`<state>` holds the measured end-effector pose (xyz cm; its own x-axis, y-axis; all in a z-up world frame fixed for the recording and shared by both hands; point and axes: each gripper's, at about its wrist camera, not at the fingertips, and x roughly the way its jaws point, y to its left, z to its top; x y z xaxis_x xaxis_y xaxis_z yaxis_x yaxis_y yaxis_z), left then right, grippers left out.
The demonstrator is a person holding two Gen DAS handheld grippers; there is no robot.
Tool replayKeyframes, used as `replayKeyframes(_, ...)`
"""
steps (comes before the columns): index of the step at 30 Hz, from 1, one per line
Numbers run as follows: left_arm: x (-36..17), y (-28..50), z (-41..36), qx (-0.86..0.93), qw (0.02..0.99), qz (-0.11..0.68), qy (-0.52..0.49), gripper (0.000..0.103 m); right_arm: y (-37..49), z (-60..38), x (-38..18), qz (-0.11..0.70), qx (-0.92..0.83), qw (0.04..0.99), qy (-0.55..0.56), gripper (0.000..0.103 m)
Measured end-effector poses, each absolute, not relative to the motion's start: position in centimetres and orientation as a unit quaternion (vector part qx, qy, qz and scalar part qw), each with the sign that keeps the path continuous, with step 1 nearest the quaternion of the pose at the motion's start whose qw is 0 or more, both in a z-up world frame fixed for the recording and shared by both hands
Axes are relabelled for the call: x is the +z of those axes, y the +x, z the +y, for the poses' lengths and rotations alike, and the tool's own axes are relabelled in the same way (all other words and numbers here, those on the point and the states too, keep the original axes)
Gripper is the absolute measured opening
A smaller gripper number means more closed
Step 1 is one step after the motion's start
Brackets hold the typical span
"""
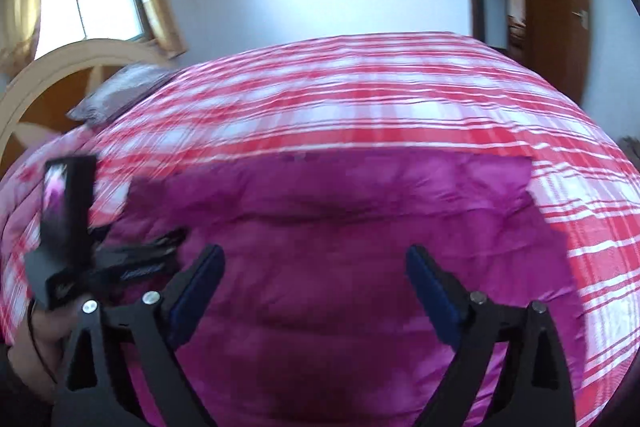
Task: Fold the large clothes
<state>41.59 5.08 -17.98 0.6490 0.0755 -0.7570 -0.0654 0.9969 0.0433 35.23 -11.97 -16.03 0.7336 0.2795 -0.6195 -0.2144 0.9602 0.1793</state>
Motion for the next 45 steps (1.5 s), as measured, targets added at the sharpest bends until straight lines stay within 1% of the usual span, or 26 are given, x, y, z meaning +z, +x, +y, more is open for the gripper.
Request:
replayKeyframes(2, -17.9, 41.5, 5.1, 0.038, 0.908, 0.417, 0.003, 0.102, 35.5, -10.8, -17.8, 0.354, 0.124, 0.927, 0.027, 0.094)
replayKeyframes(4, -17.8, 41.3, 5.0, 0.041, 0.908, 0.416, 0.006, 0.102, 36.1, -11.2, -19.8, 0.364, 0.121, 0.922, 0.042, 0.094)
replayKeyframes(6, -17.7, 41.2, 5.0, 0.042, 0.908, 0.417, 0.007, 0.102, 36.6, -11.6, -20.1, 0.376, 0.127, 0.916, 0.056, 0.095)
replayKeyframes(11, -17.1, 40.6, 5.2, 0.035, 0.903, 0.428, 0.009, 0.102, 37.0, -10.4, -20.7, 0.399, 0.115, 0.910, 0.022, 0.098)
replayKeyframes(13, -15.9, 39.1, 5.6, 0.027, 0.907, 0.420, 0.008, 0.102, 37.1, -10.2, -20.9, 0.402, 0.108, 0.909, 0.010, 0.098)
replayKeyframes(16, -13.5, 35.3, 6.8, 0.017, 0.922, 0.386, 0.011, 0.102, 37.4, -9.9, -21.1, 0.408, 0.102, 0.907, -0.001, 0.099)
replayKeyframes(20, -12.5, 30.9, 9.4, 0.012, 0.927, 0.375, -0.010, 0.102, 37.4, -9.8, -21.1, 0.413, 0.098, 0.906, -0.012, 0.101)
replayKeyframes(25, -13.4, 26.7, 11.9, 0.007, 0.924, 0.379, -0.043, 0.102, 37.3, -9.9, -21.2, 0.413, 0.096, 0.905, -0.014, 0.101)
replayKeyframes(28, -14.0, 25.7, 12.4, 0.001, 0.923, 0.381, -0.059, 0.102, 37.2, -9.9, -21.3, 0.414, 0.094, 0.905, -0.017, 0.101)
replayKeyframes(38, -16.5, 25.8, 11.6, -0.034, 0.910, 0.401, -0.102, 0.102, 37.6, -9.4, -21.3, 0.416, 0.090, 0.905, -0.022, 0.101)
replayKeyframes(45, -18.0, 26.4, 11.4, -0.096, 0.892, 0.407, -0.171, 0.100, 37.7, -9.3, -21.4, 0.417, 0.088, 0.904, -0.026, 0.102)
